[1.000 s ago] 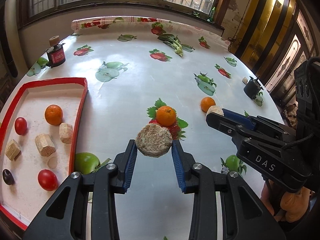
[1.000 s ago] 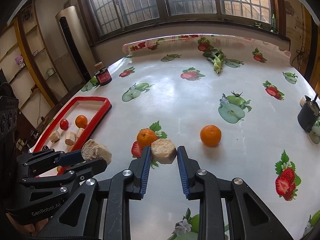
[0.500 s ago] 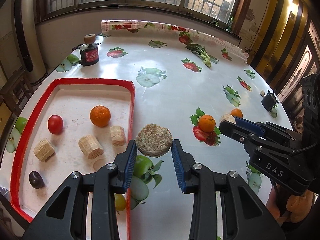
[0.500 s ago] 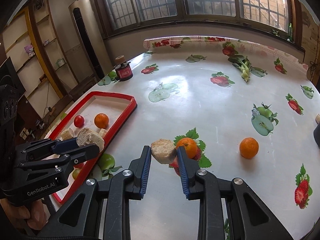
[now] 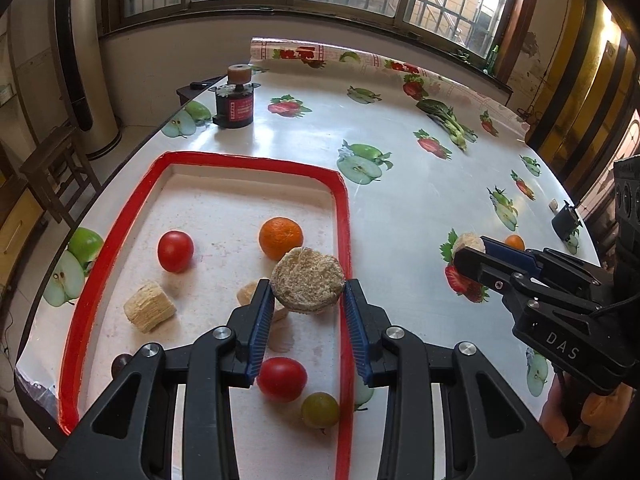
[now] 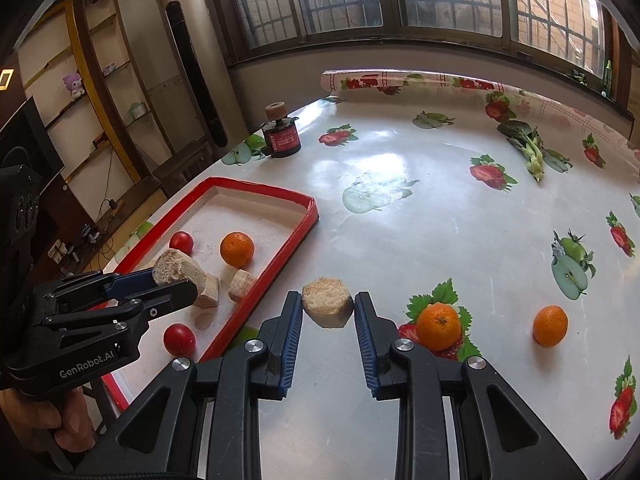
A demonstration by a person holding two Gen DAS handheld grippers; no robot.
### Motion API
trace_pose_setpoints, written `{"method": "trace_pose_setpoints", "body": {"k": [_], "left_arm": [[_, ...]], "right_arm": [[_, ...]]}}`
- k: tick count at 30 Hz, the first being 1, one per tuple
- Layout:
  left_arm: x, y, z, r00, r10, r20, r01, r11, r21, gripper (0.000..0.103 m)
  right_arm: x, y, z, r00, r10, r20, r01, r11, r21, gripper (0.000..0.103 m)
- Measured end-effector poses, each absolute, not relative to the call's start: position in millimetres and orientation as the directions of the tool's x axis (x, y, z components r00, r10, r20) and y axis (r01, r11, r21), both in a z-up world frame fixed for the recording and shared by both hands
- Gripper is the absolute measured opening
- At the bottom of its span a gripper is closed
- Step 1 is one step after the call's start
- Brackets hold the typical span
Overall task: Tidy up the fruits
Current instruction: 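Carry the disc and cork with both tools over the tray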
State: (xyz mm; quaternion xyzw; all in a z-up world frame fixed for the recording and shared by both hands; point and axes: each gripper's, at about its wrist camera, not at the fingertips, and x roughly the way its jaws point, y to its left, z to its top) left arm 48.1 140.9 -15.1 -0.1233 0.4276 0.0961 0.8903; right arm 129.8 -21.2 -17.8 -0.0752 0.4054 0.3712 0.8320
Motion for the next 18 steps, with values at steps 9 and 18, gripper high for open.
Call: {"method": "trace_pose_setpoints", "body": {"k": [9, 18], "left_arm": [[46.6, 175.2, -11.7, 0.611, 0.11, -0.784, -0.332, 0.935, -0.127, 0.033], [56.8, 201.1, -12.9, 0.597, 0.135, -0.79, -0.363, 0.924, -0.117, 0.033]], "right_arm": [[131.4, 11.8, -16.4, 0.364, 0.579, -0.73, -0.709, 0.681, 0.186, 0.027], [137.4, 43.9, -16.0, 0.334, 0.597, -0.729, -0.732, 0.652, 0.198, 0.027]]}}
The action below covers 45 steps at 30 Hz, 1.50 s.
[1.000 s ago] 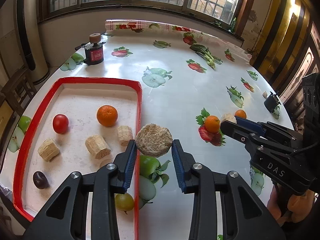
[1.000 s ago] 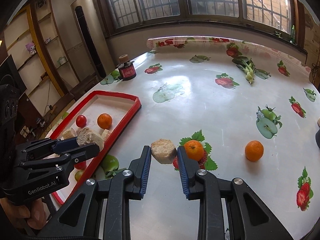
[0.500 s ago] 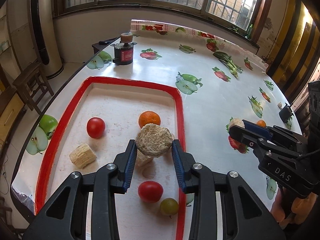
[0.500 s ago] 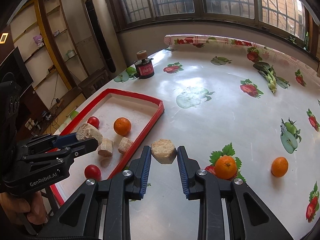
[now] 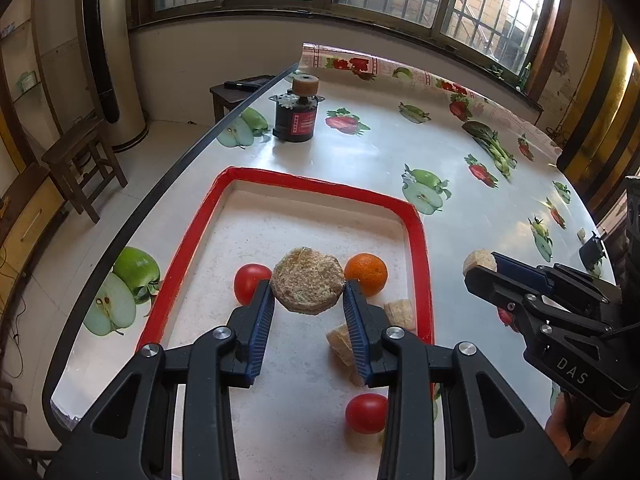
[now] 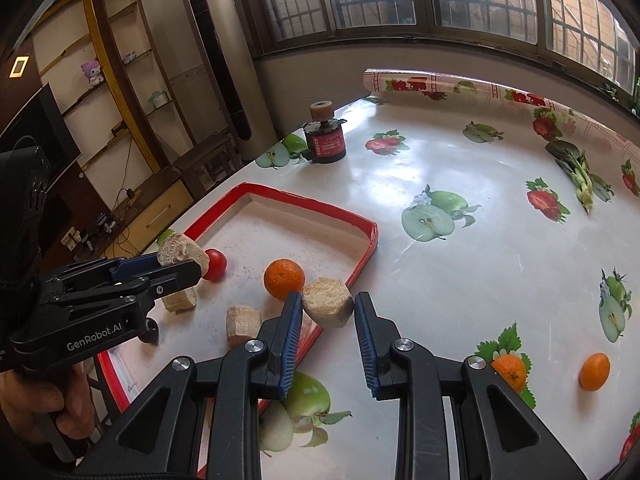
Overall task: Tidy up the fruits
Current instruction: 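Carry the disc and cork with both tools over the tray, then open both tools to drop the disc and cork into the tray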
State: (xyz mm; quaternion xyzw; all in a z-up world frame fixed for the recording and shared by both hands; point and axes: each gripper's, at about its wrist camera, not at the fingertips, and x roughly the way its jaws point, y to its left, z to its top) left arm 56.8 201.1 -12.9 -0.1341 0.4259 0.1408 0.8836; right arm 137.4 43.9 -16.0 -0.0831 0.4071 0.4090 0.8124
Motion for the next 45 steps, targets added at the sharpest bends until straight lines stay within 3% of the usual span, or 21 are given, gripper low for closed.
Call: {"method": "trace_pose_setpoints", "body": {"k": [35, 40, 45], "left_arm": [[107.1, 267.6, -64.2, 0.463, 0.157, -0.873, -0.461, 0.883, -0.086, 0.034], [101.8, 263.4, -60.3, 0.464, 0.179, -0.868, -0.463, 0.884, -0.065, 0.051], [96.5, 258.8, -54.5, 0.471, 0.182, -0.863, -0.46, 0.886, -0.064, 0.05]], "right_arm": [[188.7, 123.3, -62.4, 0.25, 0.545, -0.8, -0.755, 0.627, 0.191, 0.031], [180.9, 119.3, -56.9, 0.264, 0.55, -0.792, -0.766, 0.618, 0.173, 0.035], [174.0, 110.1, -50.1, 0.268, 0.558, -0.785, -0.77, 0.614, 0.173, 0.036]]}}
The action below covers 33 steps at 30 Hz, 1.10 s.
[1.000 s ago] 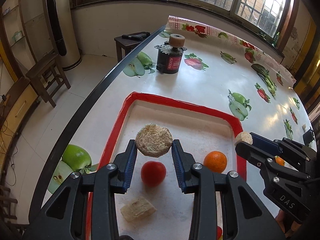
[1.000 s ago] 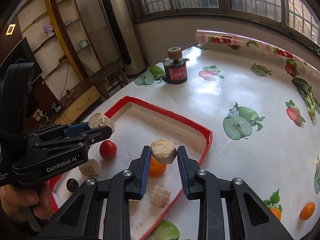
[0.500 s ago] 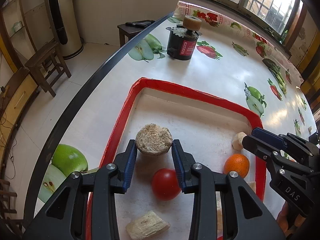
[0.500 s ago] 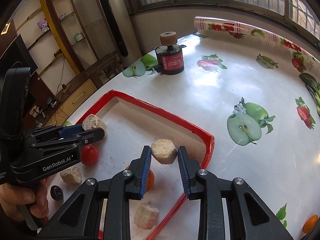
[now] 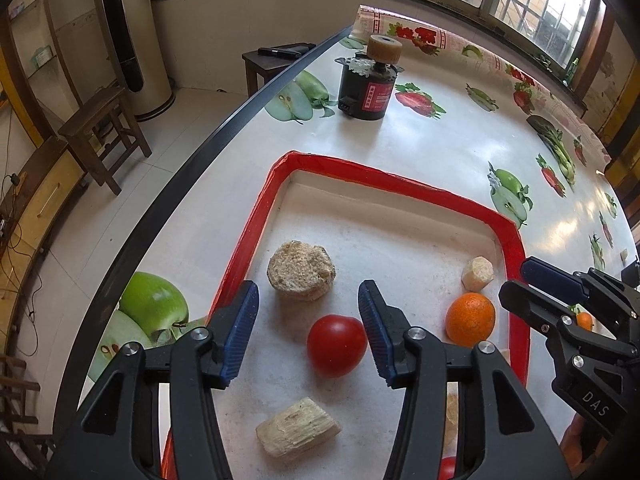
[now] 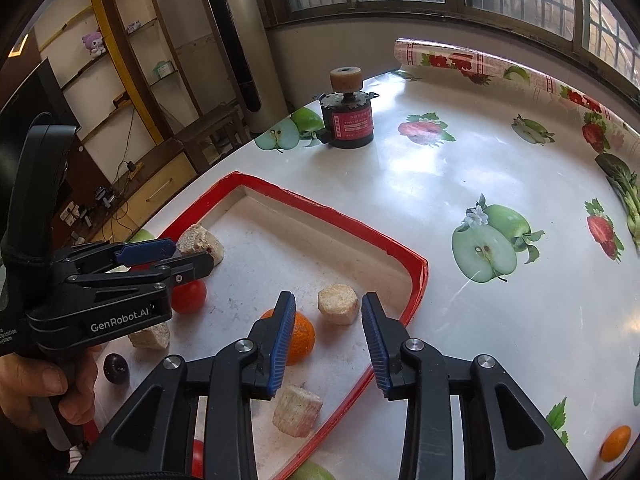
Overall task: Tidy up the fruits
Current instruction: 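Open both tools to drop the disc and cork into the tray, then move both open tools back to the two remaining oranges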
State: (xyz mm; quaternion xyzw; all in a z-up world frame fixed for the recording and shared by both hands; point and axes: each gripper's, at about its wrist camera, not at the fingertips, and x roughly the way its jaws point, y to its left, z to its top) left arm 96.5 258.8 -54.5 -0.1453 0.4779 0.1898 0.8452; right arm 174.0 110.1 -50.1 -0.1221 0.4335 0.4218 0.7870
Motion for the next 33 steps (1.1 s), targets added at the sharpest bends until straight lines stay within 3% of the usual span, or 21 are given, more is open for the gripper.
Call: {"method": "trace_pose_setpoints", "body": {"k": [15, 33], "left_arm": [[77.5, 221.4, -30.3, 0.519, 0.163, -0.839, -0.424, 0.901, -0.087, 0.05], [75.6, 117.9, -11.6, 0.591, 0.017, -0.806, -0.238, 0.959, -0.154, 0.053]], "right_arm": [[159.3, 33.8, -21.6, 0.335, 0.584, -0.739, -0.725, 0.661, 0.195, 0.04], [158.9, -103.1, -28.8, 0.438, 0.511, -0.74, -0.56, 0.798, 0.221, 0.041]]}}
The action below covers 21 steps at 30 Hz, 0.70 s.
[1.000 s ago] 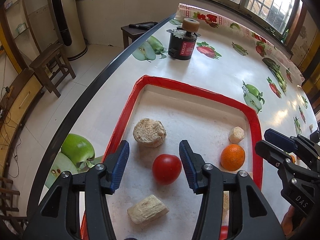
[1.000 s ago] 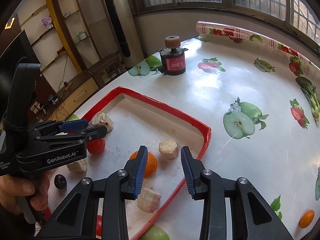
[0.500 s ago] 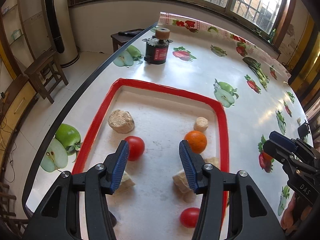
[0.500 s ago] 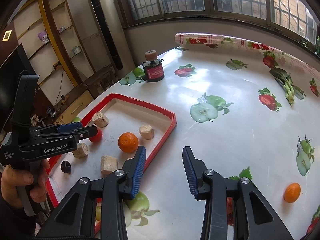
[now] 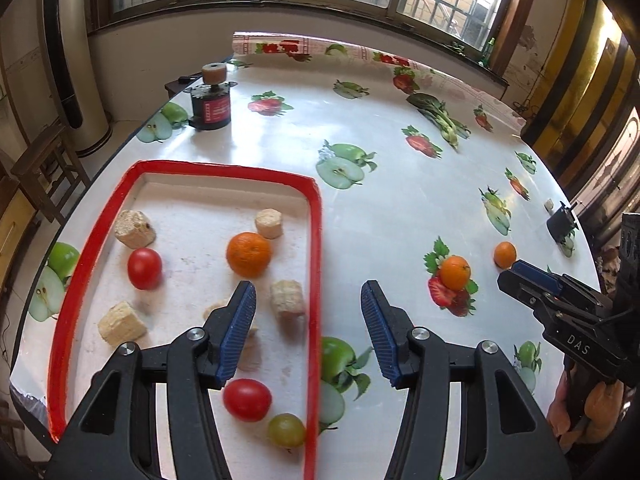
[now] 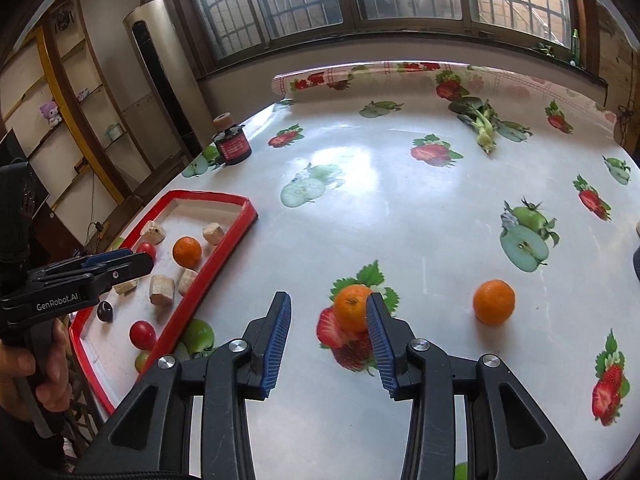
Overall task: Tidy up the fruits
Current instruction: 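Move both open tools back to the two remaining oranges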
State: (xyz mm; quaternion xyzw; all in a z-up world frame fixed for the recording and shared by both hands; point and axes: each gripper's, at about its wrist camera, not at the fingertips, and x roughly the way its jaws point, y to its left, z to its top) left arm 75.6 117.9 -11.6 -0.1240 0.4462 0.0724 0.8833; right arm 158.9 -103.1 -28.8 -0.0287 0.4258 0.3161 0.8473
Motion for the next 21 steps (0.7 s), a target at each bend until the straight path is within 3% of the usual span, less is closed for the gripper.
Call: {"method": "trace_pose_setpoints", "body": {"k": [21], "left_arm": [[117.5, 21.2, -38.9, 0.524, -0.077, -0.848, -0.091, 0.985, -0.146, 0.053]], "right_arm": [[190.8, -174.7, -60.7, 0.455, 0.446, -0.771, -0.458, 0.859, 0.227, 0.041]]}}
